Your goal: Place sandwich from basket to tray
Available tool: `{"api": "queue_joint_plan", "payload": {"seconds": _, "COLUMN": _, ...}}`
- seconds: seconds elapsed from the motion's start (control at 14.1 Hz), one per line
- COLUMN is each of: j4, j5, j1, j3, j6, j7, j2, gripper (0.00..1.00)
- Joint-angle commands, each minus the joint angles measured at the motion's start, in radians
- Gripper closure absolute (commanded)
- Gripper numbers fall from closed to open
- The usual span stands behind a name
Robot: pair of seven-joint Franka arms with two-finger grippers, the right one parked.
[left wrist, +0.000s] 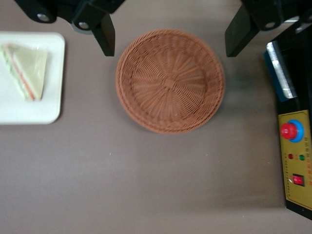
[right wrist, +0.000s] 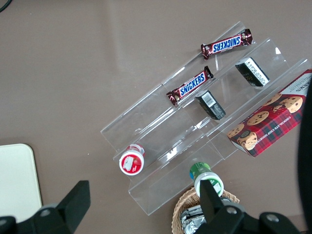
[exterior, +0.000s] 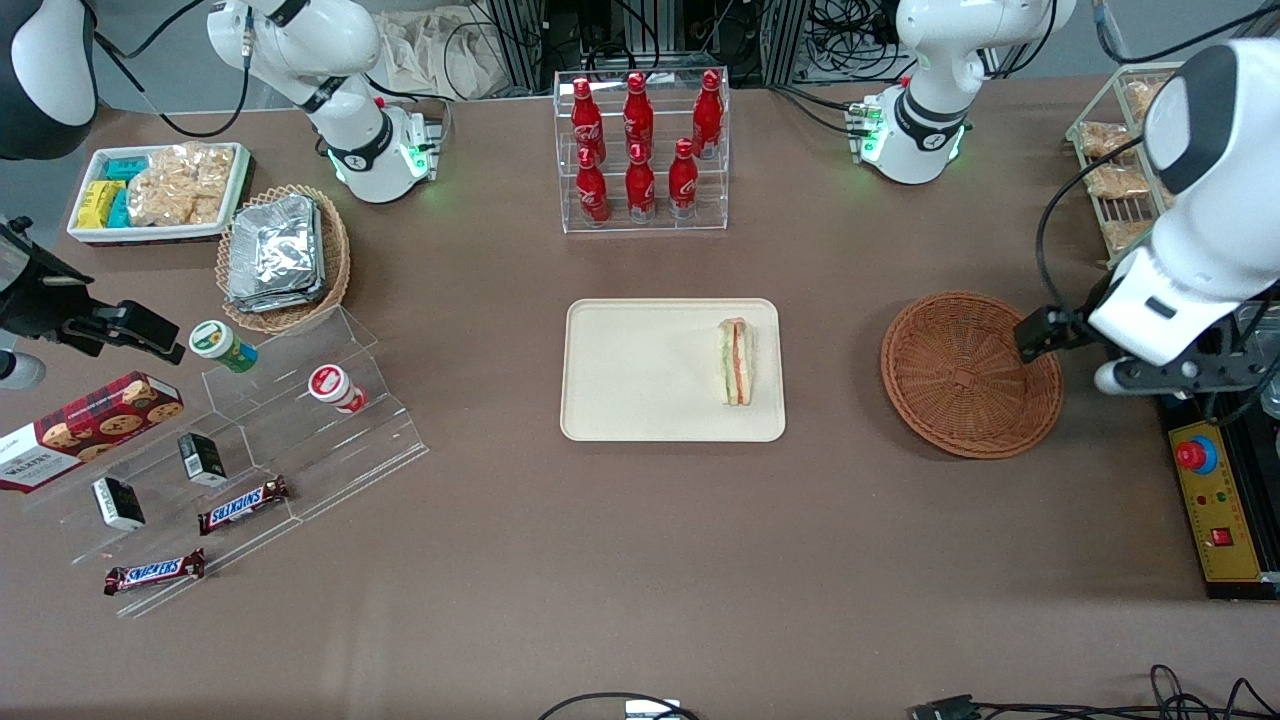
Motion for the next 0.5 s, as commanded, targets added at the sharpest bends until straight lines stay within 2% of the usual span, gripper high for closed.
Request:
{"api": "queue_joint_plan", "payload": {"seconds": 0.0, "j4": -0.039, "j5": -0.057, "j1": -0.033, "j3": 0.057, "j6": -0.058, "j7": 0.074, "j2": -0.103, "gripper": 0.0}}
{"api": "queue_joint_plan", "payload": {"seconds": 0.43, "j4": -0.03, "j5": -0.076, "j1": -0.035, "j3": 0.082, "j6": -0.155, "j7": 0.083, "j2": -0.158, "gripper": 0.0}}
